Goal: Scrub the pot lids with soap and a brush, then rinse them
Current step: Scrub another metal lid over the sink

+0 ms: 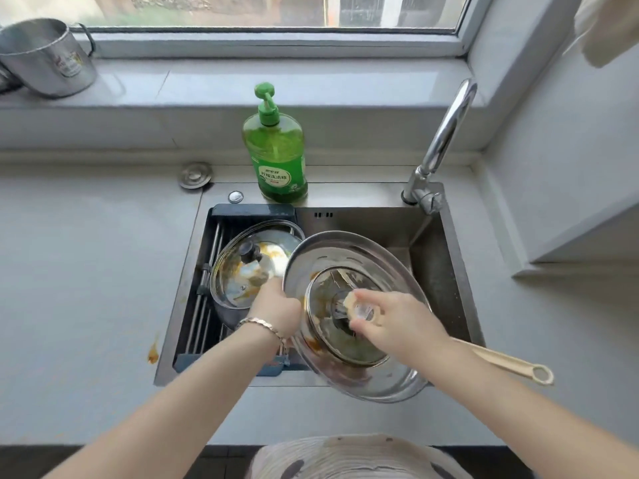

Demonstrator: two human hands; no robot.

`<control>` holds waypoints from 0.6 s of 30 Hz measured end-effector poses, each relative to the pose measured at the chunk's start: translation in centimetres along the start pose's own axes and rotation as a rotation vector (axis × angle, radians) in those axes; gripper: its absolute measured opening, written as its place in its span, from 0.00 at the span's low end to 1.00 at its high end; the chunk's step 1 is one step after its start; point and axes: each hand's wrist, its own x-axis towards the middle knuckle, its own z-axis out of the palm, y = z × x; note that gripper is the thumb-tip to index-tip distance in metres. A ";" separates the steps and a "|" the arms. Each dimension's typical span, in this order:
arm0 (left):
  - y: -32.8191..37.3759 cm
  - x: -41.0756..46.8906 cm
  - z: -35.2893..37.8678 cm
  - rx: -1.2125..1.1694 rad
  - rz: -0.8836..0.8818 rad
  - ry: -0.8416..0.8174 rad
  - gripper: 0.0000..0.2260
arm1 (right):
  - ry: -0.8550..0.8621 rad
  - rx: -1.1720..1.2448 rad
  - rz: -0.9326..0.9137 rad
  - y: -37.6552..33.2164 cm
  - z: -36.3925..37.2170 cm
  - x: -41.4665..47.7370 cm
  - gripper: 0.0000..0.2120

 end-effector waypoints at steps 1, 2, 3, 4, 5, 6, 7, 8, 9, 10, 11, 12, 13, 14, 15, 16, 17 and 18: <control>0.0 -0.5 0.8 0.002 0.015 0.023 0.10 | -0.013 0.022 -0.079 -0.6 0.3 -0.6 0.22; 0.0 -0.8 1.5 -0.015 0.021 0.038 0.09 | -0.007 0.091 -0.118 -1.0 0.2 -0.6 0.22; 0.1 -1.1 2.0 -0.049 0.021 0.044 0.09 | 0.000 0.181 -0.098 -0.9 -0.4 0.1 0.22; 0.2 -1.3 2.4 -0.083 0.014 0.054 0.09 | 0.019 0.264 -0.028 -0.3 -1.2 1.1 0.22; 0.5 -1.4 2.5 -0.101 0.020 0.075 0.09 | 0.057 0.314 0.050 0.6 -2.3 2.0 0.21; 0.6 -1.4 2.4 -0.104 0.032 0.101 0.09 | 0.082 0.313 0.113 1.6 -3.0 2.7 0.20; 0.7 -1.3 2.2 -0.100 0.051 0.123 0.09 | 0.081 0.288 0.154 2.5 -3.3 2.8 0.20; 0.7 -1.0 2.0 -0.095 0.065 0.154 0.09 | 0.060 0.278 0.159 3.0 -3.2 2.3 0.20; 0.8 -1.1 1.9 -0.092 0.080 0.180 0.09 | 0.033 0.307 0.139 2.9 -2.8 1.4 0.20; 1.0 -1.2 1.9 -0.078 0.093 0.195 0.09 | 0.010 0.359 0.098 2.2 -2.0 0.5 0.21; 1.1 -1.4 1.9 -0.064 0.107 0.196 0.09 | -0.011 0.404 0.045 1.4 -1.3 -0.2 0.22; 1.2 -1.6 2.1 -0.065 0.111 0.191 0.09 | -0.010 0.437 -0.001 0.7 -0.9 -0.2 0.22; 1.4 -1.8 2.3 -0.082 0.107 0.182 0.10 | 0.012 0.463 -0.018 0.4 -1.0 0.3 0.23; 1.5 -1.8 2.5 -0.100 0.091 0.178 0.10 | 0.049 0.471 -0.007 0.4 -1.4 1.3 0.23; 1.5 -1.7 2.5 -0.105 0.072 0.180 0.09 | 0.094 0.464 0.025 0.8 -2.0 2.3 0.23; 1.5 -1.5 2.4 -0.109 0.055 0.194 0.09 | 0.129 0.442 0.066 1.5 -2.5 3.2 0.23; 1.5 -1.3 2.2 -0.118 0.043 0.208 0.09 | 0.143 0.409 0.115 2.2 -2.7 3.6 0.24; 1.4 -1.1 2.0 -0.130 0.041 0.218 0.10 | 0.146 0.368 0.153 2.9 -2.5 3.3 0.24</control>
